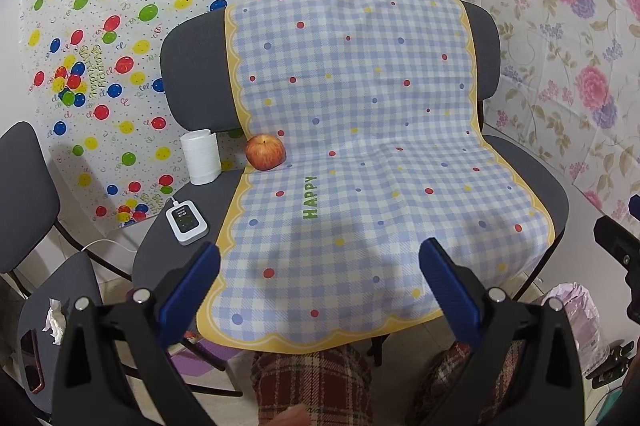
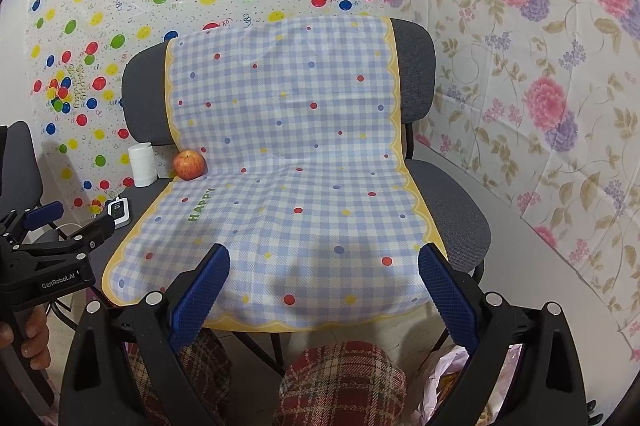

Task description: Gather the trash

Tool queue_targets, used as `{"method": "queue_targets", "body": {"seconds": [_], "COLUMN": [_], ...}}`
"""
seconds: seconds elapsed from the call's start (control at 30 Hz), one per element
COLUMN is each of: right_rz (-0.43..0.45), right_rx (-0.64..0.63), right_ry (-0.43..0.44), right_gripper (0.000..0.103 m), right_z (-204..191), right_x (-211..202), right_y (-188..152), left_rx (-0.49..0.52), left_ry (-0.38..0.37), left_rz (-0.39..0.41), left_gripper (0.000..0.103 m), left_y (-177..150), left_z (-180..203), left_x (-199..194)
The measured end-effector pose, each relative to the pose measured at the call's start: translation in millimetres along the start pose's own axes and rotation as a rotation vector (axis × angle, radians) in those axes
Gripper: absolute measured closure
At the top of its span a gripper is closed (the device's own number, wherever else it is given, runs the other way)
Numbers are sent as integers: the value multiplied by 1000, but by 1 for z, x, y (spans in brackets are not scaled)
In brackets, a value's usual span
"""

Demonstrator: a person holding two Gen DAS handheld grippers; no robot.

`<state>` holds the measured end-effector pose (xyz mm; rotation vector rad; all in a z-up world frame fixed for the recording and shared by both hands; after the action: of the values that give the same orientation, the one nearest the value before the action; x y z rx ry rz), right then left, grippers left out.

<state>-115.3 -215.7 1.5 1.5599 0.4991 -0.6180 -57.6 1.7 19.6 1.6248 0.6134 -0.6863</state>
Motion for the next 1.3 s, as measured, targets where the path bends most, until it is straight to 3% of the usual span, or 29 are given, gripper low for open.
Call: {"method": "queue_targets", "body": {"seconds": [1.3], "right_rz": [-6], "right_rx": [1], "right_ry": [-1], "right_gripper": [9], "right_z": [5], "right_x": [1], "right_y": [-1], "left_rx": [9], "left_ry": [-2], "left_rz": [0], "left_gripper": [6], "left_y": [-1], "left_z": [2], "left_x": [4]}}
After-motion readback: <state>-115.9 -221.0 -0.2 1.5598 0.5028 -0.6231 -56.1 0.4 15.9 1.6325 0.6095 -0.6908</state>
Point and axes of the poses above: each gripper's, at about its wrist camera, not at the fingertips, and x roughly the way its jaws point, z to its right, y to its top, the point moved 2 cm from there along x, roughly the way its jaws point, and after that the axes turned 7 degrees about -z, right-handed, at the moved point
